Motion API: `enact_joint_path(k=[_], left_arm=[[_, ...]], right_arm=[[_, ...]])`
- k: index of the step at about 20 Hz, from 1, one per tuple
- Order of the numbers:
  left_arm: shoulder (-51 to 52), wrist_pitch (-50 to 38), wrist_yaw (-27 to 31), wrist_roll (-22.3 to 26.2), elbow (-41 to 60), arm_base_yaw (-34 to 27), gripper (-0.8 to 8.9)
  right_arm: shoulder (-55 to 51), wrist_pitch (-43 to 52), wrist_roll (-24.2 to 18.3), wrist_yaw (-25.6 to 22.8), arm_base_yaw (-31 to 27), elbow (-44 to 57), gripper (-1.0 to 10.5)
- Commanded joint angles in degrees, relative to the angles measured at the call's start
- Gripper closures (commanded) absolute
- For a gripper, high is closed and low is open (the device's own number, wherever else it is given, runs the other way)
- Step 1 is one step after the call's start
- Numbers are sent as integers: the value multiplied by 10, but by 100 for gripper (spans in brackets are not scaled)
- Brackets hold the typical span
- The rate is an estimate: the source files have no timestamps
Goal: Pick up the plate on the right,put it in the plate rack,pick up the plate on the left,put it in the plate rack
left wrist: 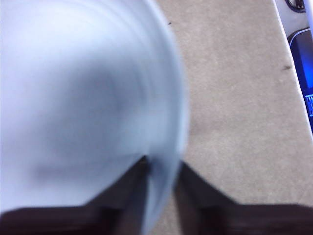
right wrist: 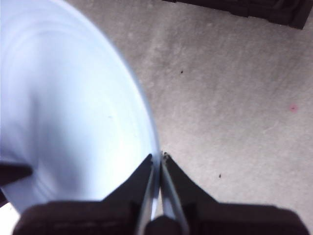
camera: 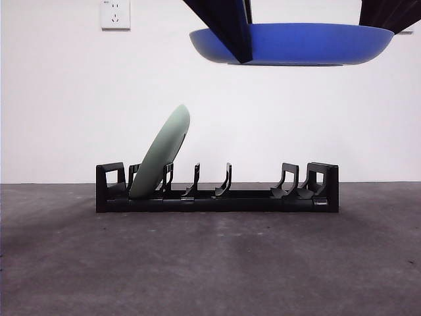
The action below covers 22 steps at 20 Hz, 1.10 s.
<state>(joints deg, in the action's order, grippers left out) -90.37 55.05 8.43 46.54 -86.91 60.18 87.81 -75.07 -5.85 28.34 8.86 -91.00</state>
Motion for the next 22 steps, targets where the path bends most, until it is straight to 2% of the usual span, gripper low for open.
enact_joint_path(k=[1, 7, 9, 11, 12, 16, 18, 19, 22], left_arm=[[-6, 6, -4, -3, 2, 2, 822], [-6, 9, -10, -14, 2, 1, 822], [-6, 10, -11, -14, 2, 1, 822], [-6, 10, -30, -15, 2, 1, 822], [-6, 10, -43, -16, 2, 1, 822], [-6, -8, -71, -20, 2, -2, 822], [-6, -40, -116, -43, 2, -15, 822], [-6, -68, -145, -67, 2, -26, 822], [-6, -166, -229, -163, 2, -69, 822]], right_arm=[[-3, 2, -3, 15, 0, 3, 963], [-3, 3, -3, 15, 0, 3, 956], [-3, 5, -3, 16, 0, 2, 882], [-4, 5, -3, 17, 0, -10, 703], [-7, 4, -3, 17, 0, -18, 664], [-38, 12, -1, 15, 0, -76, 659], [-68, 25, 12, -16, 0, -109, 663], [-89, 34, 13, -47, 0, -123, 663], [-162, 58, 14, -119, 0, -130, 666]])
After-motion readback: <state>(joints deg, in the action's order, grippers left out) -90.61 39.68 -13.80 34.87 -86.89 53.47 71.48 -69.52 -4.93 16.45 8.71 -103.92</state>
